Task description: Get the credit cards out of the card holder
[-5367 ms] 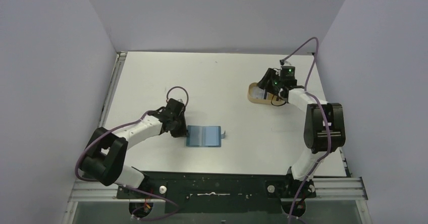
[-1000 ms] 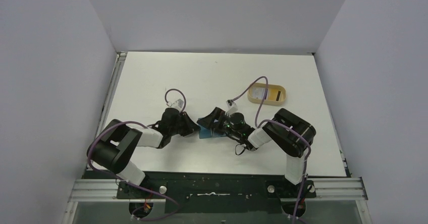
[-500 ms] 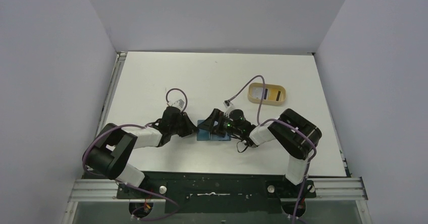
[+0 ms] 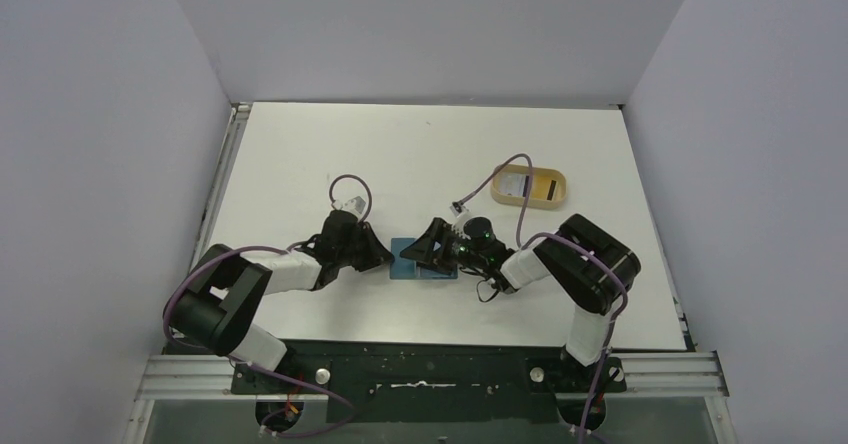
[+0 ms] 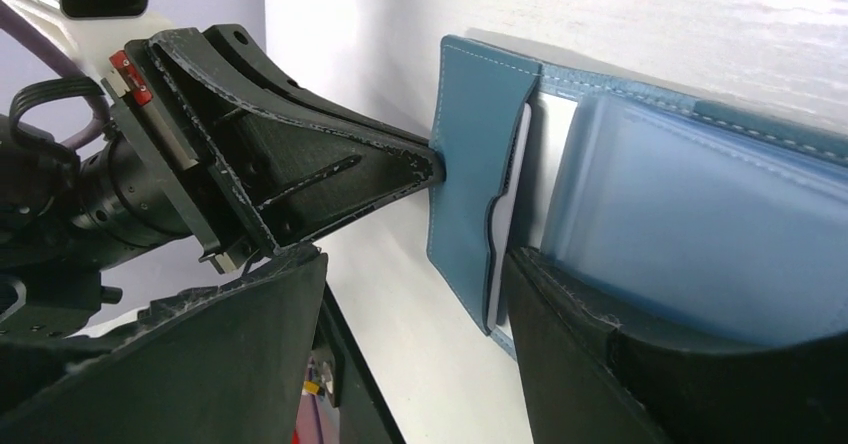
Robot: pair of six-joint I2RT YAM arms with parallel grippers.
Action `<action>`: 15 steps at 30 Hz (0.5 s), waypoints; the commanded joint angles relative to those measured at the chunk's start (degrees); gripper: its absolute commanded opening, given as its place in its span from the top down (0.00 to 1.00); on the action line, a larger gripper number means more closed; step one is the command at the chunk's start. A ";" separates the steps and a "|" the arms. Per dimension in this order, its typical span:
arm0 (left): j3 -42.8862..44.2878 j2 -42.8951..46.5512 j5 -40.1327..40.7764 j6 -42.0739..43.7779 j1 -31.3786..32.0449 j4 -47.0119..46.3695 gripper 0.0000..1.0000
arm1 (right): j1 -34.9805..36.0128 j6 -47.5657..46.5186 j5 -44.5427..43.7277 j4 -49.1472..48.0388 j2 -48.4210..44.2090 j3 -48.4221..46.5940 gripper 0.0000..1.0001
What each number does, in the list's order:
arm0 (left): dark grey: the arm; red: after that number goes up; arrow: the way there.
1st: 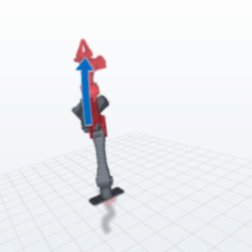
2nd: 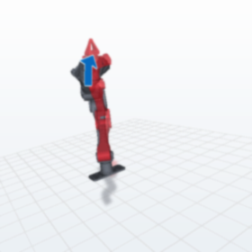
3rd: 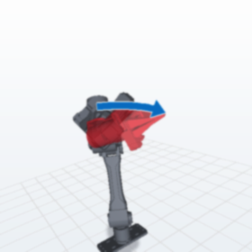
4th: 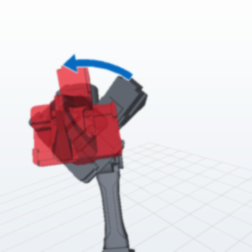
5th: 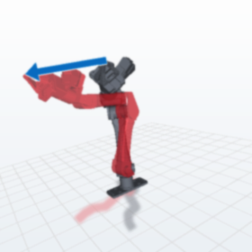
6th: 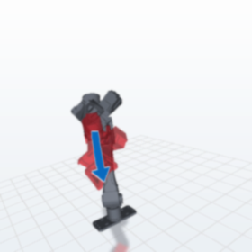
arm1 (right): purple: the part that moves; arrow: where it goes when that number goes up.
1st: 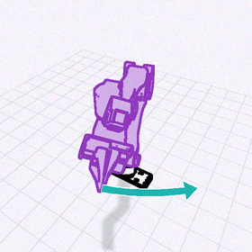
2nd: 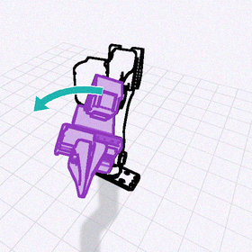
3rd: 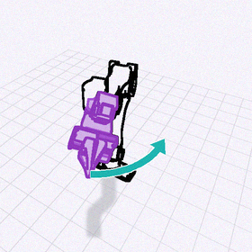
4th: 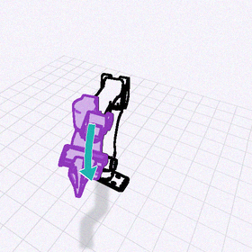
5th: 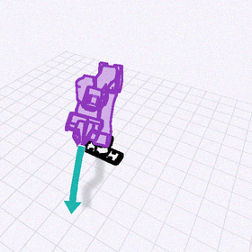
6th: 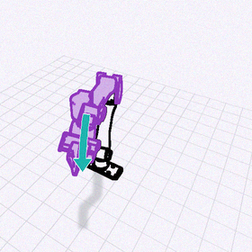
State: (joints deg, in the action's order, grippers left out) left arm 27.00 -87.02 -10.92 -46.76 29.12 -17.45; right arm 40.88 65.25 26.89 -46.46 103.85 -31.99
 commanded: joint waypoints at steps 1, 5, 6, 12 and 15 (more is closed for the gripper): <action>-1.25 -2.27 3.27 3.26 -0.30 9.37 1.00 | 0.11 1.55 1.13 -5.26 3.20 -0.41 0.32; -1.18 -2.67 3.18 3.26 -0.30 9.38 1.00 | 0.21 2.03 1.00 -6.55 3.88 -0.57 0.38; -1.17 -2.78 3.18 3.25 -0.30 9.37 1.00 | 0.17 2.14 0.97 -6.76 3.75 -0.37 0.43; -1.08 -3.65 2.70 3.41 -0.30 9.10 1.00 | -0.10 1.81 0.12 -6.65 3.88 0.58 0.79; -0.90 -4.04 2.31 3.69 -0.30 9.10 1.00 | -0.26 2.42 0.27 -8.86 4.92 1.01 0.82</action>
State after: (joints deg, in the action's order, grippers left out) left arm 27.42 -87.64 -11.60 -46.19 29.04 -17.56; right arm 40.49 67.35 26.79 -49.63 107.90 -31.18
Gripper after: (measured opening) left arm 0.007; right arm 0.193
